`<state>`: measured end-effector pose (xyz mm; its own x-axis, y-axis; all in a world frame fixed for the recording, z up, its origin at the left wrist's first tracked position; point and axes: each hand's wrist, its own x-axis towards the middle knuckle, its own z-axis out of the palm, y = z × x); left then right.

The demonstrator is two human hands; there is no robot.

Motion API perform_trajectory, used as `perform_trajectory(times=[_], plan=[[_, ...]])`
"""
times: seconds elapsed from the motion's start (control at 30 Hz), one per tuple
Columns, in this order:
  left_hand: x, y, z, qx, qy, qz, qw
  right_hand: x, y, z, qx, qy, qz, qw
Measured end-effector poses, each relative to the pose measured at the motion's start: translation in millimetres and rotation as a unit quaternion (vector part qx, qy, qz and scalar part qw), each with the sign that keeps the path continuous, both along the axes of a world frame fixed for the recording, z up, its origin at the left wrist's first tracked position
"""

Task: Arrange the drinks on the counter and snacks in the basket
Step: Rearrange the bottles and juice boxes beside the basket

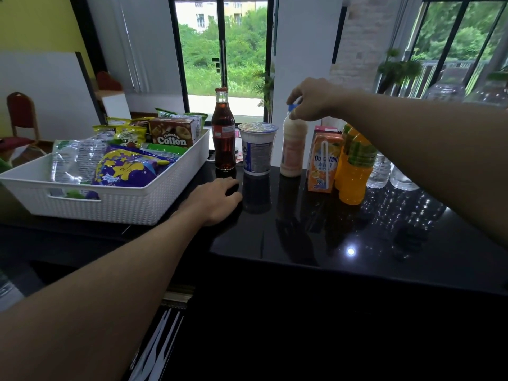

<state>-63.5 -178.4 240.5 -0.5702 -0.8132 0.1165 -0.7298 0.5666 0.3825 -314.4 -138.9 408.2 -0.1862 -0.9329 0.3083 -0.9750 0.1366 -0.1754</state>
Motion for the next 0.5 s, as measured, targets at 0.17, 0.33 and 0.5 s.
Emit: perform_trajectory(times=[0.17,0.33,0.5], plan=[[0,0,0,0.003,0.003,0.003,1.0,-1,3,-2,-0.021,0.006,-0.009,1.0],[1,0,-1,0.005,0.008,0.006,1.0,3,2,-1,-0.001,0.017,-0.024,1.0],[1,2,0,0.017,0.024,0.01,1.0,14,-5,1,-0.014,0.063,0.006,0.998]])
